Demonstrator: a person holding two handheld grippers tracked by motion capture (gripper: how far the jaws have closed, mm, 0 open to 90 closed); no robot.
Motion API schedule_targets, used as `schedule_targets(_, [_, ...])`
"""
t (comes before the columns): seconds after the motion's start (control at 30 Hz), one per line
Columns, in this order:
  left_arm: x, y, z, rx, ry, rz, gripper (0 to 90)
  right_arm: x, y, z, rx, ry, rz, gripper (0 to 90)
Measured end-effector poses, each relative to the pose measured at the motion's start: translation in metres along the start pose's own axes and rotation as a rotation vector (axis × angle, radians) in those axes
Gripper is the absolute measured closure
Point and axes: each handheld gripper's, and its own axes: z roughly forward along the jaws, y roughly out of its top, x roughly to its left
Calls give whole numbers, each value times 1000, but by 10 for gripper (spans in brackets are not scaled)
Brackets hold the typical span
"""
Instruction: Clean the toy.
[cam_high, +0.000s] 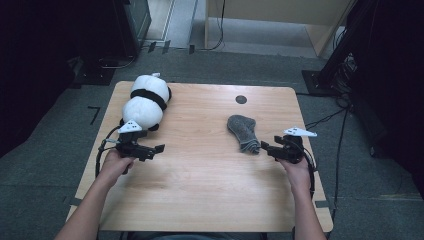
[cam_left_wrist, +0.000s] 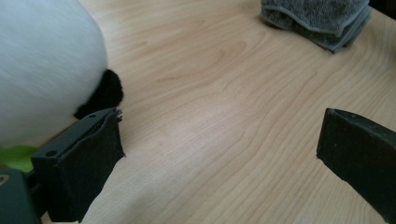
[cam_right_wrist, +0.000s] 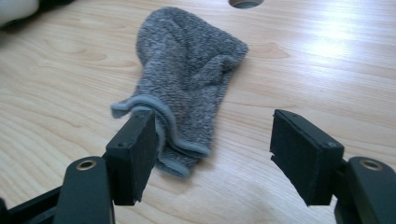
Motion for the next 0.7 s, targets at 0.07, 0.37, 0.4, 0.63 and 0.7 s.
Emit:
schedule_targets(0.07, [-2,-4,5,4,-13,-4,2,-3,-1,0,-3,-19,5,323])
schedule_targets(0.37, [-2,-15,16,66,6,48,2,-18,-13,16,69,-119,24,314])
schedule_targets(0.4, [-1,-16,17,68,10,45,2,-21,-15,18,74,-125,32,314])
schedule_targets(0.63, [5,-21,22,109,14,46,2,-33,-22,26,100,-153,43,308])
schedule_targets(0.7, [5,-23,26,127,6,41,3,-34,-23,27,103,-155,42,303])
